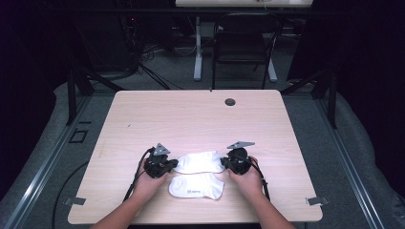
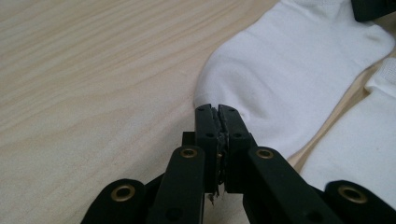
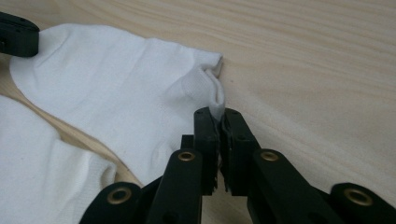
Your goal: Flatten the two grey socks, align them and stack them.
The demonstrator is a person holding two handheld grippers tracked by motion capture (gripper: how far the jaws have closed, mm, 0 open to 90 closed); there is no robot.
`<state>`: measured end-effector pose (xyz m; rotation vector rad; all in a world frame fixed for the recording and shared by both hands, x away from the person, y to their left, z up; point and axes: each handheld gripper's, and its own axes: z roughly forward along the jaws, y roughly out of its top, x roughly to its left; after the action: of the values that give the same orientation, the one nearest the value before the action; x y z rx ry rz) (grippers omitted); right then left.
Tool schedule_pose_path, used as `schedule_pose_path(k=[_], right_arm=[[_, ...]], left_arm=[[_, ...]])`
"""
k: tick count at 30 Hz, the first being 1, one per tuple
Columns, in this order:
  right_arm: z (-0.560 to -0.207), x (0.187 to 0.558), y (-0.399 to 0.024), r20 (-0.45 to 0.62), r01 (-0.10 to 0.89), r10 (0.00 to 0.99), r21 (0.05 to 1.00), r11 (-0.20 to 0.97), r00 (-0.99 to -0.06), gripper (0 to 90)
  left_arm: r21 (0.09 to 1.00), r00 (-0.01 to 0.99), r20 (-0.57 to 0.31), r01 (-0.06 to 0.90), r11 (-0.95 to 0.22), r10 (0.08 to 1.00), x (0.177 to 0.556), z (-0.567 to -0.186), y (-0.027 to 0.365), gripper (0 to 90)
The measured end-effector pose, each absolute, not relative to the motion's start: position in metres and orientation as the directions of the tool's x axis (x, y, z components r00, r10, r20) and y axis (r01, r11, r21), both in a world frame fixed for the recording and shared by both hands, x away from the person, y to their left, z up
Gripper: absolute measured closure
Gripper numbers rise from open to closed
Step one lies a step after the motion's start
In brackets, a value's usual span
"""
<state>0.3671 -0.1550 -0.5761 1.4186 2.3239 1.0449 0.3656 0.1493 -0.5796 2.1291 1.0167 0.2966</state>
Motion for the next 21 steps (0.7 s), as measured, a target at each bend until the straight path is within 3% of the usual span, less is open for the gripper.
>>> schedule_pose_path(k=[11, 21], right_arm=[[-0.5758, 0.364, -0.1529, 0.174, 0.688, 0.837, 0.666, 0.288, -0.519, 85.6], [-0.5753, 0.3632, -0.1545, 0.223, 0.699, 0.829, 0.669, 0.252, -0.512, 72.9]], left_arm=[[0.713, 0.647, -0.11, 0.58, -0.394, 0.754, 0.3665, -0.5796, 0.1543, 88.0], [0.714, 0.652, -0.129, 0.584, -0.387, 0.747, 0.3672, -0.5785, 0.1595, 86.0]])
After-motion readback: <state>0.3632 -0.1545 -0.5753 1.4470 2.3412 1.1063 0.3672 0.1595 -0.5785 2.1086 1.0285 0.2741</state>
